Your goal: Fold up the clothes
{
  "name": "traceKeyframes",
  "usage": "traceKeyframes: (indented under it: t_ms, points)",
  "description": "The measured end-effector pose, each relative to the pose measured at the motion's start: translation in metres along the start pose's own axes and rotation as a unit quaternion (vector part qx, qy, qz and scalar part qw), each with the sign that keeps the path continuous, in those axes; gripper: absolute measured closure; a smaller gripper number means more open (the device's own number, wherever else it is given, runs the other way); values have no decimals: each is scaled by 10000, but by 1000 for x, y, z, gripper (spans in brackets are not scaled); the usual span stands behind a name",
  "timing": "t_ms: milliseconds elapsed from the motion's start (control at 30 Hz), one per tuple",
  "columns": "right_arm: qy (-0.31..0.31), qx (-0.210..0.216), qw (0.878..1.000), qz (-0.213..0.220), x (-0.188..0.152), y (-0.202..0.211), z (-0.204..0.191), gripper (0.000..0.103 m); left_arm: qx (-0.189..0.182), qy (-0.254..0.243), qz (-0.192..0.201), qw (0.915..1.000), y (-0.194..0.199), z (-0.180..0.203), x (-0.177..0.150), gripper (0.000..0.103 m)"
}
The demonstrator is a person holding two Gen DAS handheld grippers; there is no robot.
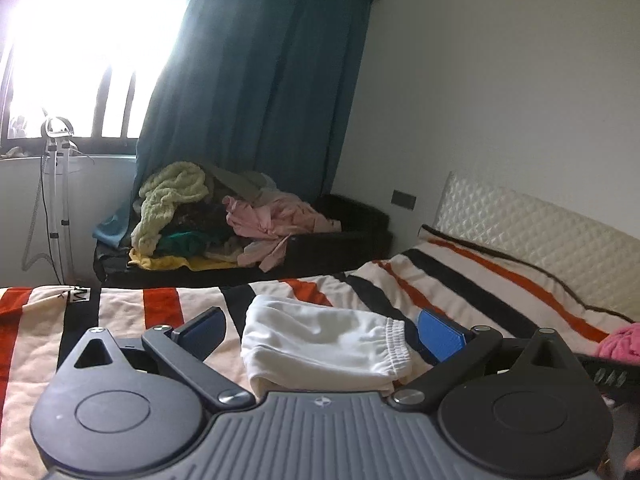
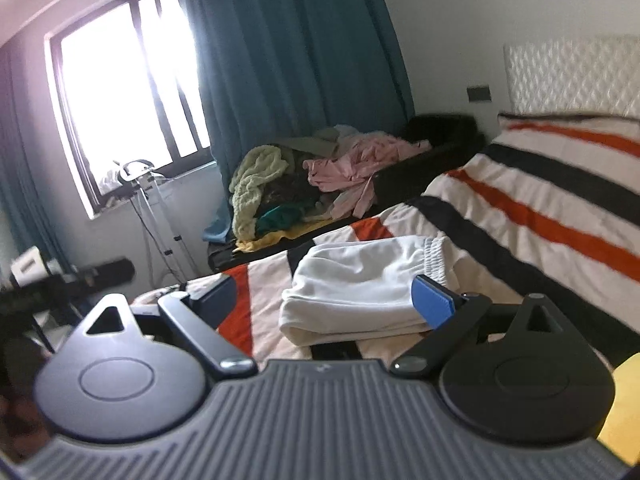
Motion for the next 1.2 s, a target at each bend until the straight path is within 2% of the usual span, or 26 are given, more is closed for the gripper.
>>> traceKeyframes:
  t_ms: [267,600,800,900,1200]
  points:
    - [239,-143,9994,217,-37,5,-15,8,132,-173,33,9998,14,2,-28,0]
    - [396,-367,9985,116,-79,-18,-22,8,269,-383,-232,9986,-9,-10,-59,0]
    - [620,-472,9968,194,-89,-22,-28,8,293,-379,-363,9982,-20,-17,-75,0]
    - [659,-467,9967,80,-91,-28,-29,8,366,-459,-364,9976,-21,-18,-80,0]
    - [440,-571,9974,-37,-95,-34,-23,8,486,-533,-313,9969,-22,-18,-88,0]
Point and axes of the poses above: each gripper's, at about its wrist camera, not at the fingertips, and y roughly against the way its jaws point, z to its right, x to its top, the point moved 3 cm from there along -y, roughly the way its jaws point, and after that the axes turned 4 degrees about -x, right-handed, at the moved point
